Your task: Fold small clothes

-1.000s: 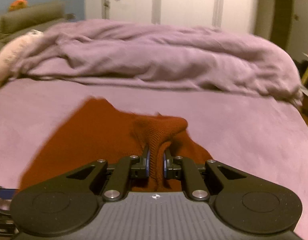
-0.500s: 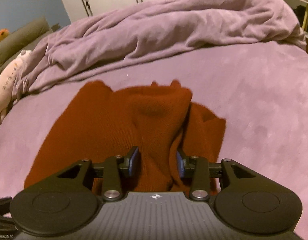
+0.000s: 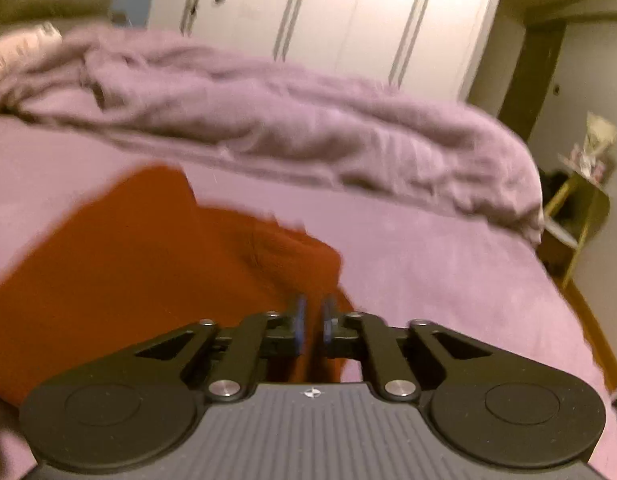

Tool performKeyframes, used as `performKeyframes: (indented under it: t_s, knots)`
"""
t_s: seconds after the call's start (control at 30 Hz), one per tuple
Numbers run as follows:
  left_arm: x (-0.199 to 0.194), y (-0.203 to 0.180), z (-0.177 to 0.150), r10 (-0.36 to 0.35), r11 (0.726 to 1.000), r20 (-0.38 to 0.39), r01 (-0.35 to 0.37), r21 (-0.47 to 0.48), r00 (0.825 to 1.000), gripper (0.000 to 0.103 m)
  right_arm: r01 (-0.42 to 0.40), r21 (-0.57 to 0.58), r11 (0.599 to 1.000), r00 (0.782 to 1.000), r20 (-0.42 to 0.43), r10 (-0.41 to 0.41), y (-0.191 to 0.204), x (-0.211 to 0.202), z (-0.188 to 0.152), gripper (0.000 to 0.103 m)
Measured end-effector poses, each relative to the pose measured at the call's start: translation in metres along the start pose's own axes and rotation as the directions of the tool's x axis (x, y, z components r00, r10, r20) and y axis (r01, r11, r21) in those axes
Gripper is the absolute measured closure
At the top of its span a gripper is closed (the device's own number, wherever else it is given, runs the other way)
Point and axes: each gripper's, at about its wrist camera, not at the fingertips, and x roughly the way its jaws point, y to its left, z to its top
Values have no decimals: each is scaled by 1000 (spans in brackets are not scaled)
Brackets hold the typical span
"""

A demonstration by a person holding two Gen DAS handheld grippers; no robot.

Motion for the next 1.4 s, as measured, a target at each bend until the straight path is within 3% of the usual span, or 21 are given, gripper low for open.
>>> performKeyframes:
  t_s: [0.1, 0.2, 0.33, 0.43, 0.57, 0.73, 0.9, 1.0, 1.07, 1.17, 1.3, 1.33, 1.4]
  knots:
    - [-5, 4, -1, -10, 1000, -11, 10, 13, 1000, 21, -21, 63, 998, 1000, 12, 20, -12, -6, -5, 94]
    - [-23, 14, -2, -19, 1000, -9, 19, 7, 1000, 22, -29, 133, 991, 998, 52, 23, -23, -23, -3, 84]
    - [-58, 27, 10, -26, 999, 87, 29, -24, 996, 18, -47, 101, 994, 991, 132, 33, -17, -43, -2, 84]
    - [-59, 24, 32, -47, 997, 144, 55, -47, 988, 16, -103, 82, 991, 982, 166, 89, -4, -46, 1, 84]
    - [-30, 7, 63, -56, 998, 155, 59, -15, 986, 16, -143, 39, 989, 977, 163, 134, 22, -32, 16, 84]
    - [14, -7, 89, -30, 1000, 127, 29, 11, 991, 16, -158, 97, 983, 982, 123, 146, 22, 3, 47, 84]
    - [53, -9, 108, 33, 998, 138, -25, -58, 990, 14, -152, 114, 982, 987, 74, 144, 19, 42, 68, 84]
    - [73, -20, 111, 46, 999, 139, -43, -21, 989, 8, -101, 69, 992, 995, 5, 101, 22, 73, 64, 84]
    - [86, -26, 105, 72, 997, 141, -75, 15, 987, 5, -43, 27, 999, 999, 15, 43, 23, 82, 52, 83]
    - [96, -20, 99, 64, 998, 150, -64, -3, 987, 1, -55, 78, 995, 998, 42, 52, 12, 87, 45, 83]
    - [81, 0, 100, -6, 998, 105, 12, -57, 994, 1, -60, 86, 995, 997, 44, 57, 10, 78, 47, 81]
    - [76, 5, 99, -33, 998, 92, 38, -56, 995, 1, -72, 99, 992, 997, 40, 68, 7, 71, 47, 79]
    - [62, 23, 93, -112, 991, 70, 117, -62, 991, 1, -91, 127, 988, 995, 45, 86, -5, 49, 43, 65]
